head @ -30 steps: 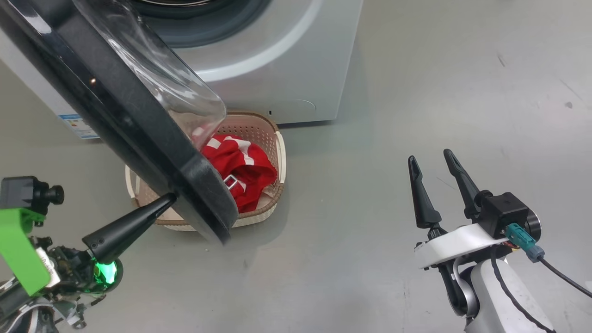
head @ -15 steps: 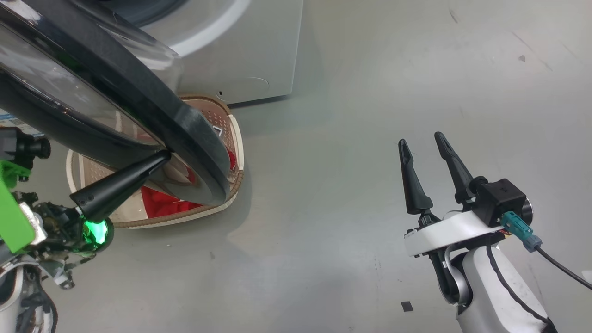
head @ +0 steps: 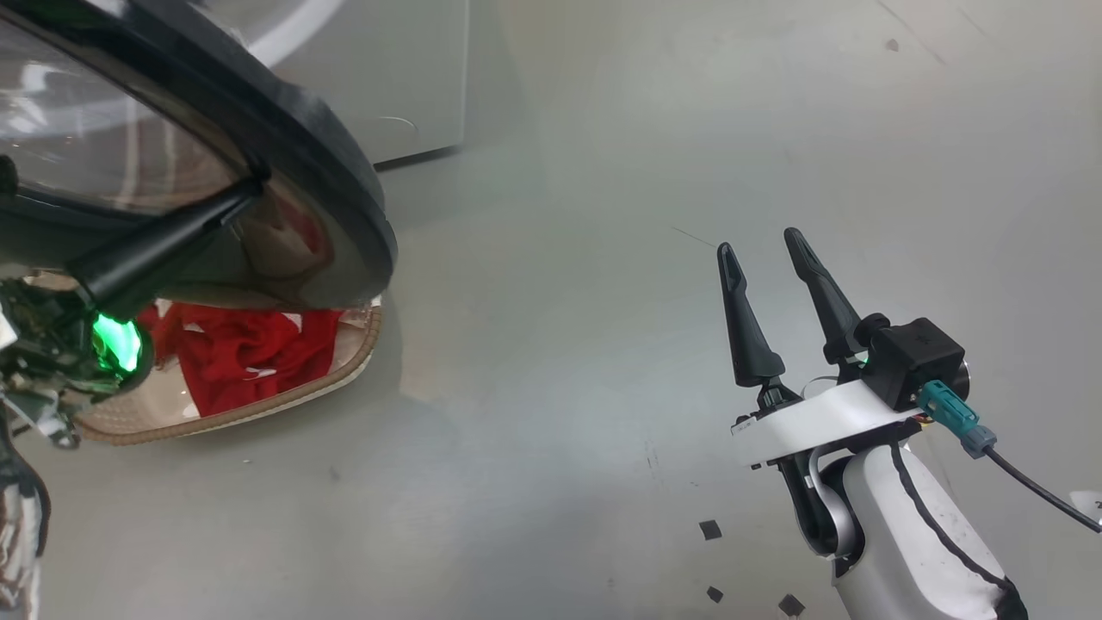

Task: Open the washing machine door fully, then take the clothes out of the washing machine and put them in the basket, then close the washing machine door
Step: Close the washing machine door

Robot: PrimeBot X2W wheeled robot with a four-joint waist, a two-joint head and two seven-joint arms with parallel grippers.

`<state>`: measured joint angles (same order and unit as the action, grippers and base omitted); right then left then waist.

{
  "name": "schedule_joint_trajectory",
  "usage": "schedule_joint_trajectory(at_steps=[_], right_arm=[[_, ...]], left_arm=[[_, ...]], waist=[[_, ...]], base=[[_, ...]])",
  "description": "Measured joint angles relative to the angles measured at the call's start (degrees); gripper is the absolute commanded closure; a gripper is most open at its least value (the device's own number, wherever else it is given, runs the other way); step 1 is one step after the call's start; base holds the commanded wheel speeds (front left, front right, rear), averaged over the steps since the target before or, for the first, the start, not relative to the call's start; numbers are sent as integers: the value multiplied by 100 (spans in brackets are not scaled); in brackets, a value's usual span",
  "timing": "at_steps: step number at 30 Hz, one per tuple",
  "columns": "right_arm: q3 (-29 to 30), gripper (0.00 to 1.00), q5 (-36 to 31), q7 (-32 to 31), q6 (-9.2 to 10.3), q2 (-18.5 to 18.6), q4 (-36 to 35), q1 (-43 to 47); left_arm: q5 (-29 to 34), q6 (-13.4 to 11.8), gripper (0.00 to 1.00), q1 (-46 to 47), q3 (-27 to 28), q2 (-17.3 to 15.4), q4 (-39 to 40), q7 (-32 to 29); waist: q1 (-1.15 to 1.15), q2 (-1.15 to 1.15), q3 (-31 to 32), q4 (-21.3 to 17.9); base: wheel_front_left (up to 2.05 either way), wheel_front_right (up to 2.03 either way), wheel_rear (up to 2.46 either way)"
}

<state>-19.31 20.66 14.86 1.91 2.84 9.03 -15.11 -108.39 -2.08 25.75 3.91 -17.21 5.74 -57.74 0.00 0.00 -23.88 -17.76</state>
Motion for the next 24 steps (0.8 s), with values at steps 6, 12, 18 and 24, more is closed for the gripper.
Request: schedule_joint_trajectory(at_steps=[6, 12, 18, 24], right_arm=[[-105, 0, 65, 0, 35, -1, -57, -38], [-209, 0, 136, 0, 73, -3, -96, -145], [-249, 0, 189, 0, 124, -4, -132, -227], [-244, 0, 210, 0, 136, -4, -140, -236]], left_arm=[[29, -201, 100, 440, -2, -52, -227, 93], [56, -323, 100, 903, 5, -97, -510, 212], [86, -387, 100, 1347, 30, -96, -828, 400], [88, -400, 100, 1728, 127, 44, -1158, 608]], waist=[[0, 0, -135, -222], [0, 0, -264, -391], [0, 0, -356, -535], [0, 0, -408, -583]], base=[[0, 0, 0], [0, 0, 0], [0, 0, 0], [0, 0, 0]])
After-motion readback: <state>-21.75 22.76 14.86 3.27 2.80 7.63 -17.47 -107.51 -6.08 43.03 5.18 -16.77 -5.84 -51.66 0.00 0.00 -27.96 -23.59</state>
